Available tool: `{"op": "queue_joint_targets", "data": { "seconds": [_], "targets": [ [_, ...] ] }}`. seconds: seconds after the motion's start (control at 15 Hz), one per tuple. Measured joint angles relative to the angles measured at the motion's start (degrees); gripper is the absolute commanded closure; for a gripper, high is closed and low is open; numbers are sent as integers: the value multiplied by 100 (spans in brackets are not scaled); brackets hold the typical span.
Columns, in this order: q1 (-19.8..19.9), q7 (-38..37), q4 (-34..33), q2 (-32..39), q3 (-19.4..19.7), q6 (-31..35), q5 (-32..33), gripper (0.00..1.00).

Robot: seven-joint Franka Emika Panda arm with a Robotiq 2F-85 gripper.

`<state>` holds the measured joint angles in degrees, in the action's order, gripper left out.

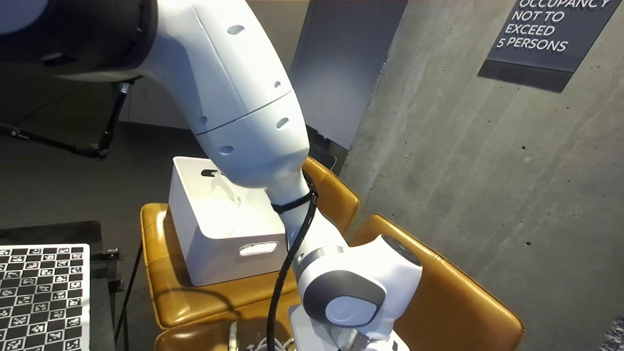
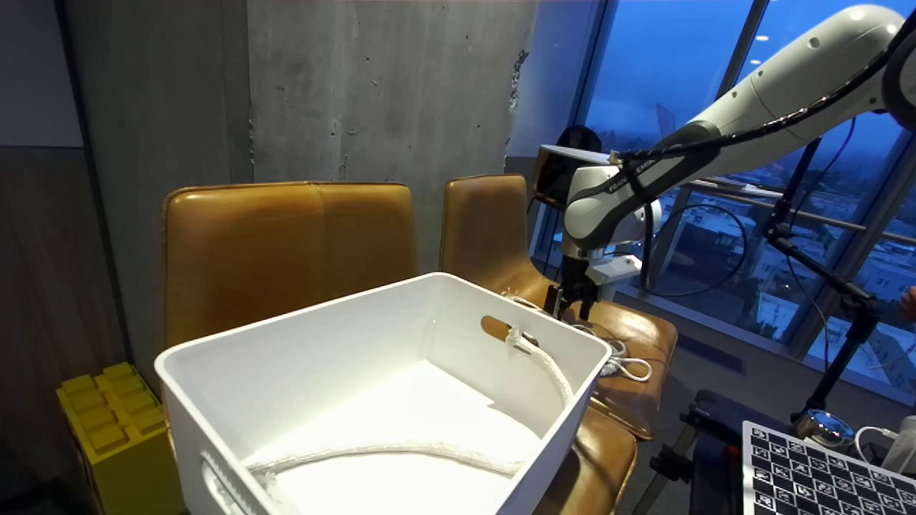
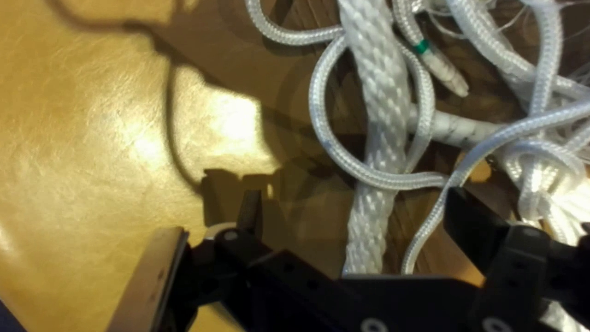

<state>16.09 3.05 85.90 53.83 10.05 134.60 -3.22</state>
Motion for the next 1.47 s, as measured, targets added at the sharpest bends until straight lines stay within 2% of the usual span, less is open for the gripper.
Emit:
{"op": "queue_joint_targets", "data": {
  "seconds": [0.27,0.4,0.53,0.67,0.93,1.07,1.47],
  "targets": [
    [9,0,-161,128,26,14,20,6],
    [23,0,-255,181,29,14,39,19],
    [30,0,-330,215,33,14,48,41],
    [31,0,-377,228,33,14,50,58],
    [30,0,-385,230,33,14,55,88],
    [25,0,-384,231,33,14,57,99],
    [-27,0,-339,177,33,18,112,97]
  ]
}}
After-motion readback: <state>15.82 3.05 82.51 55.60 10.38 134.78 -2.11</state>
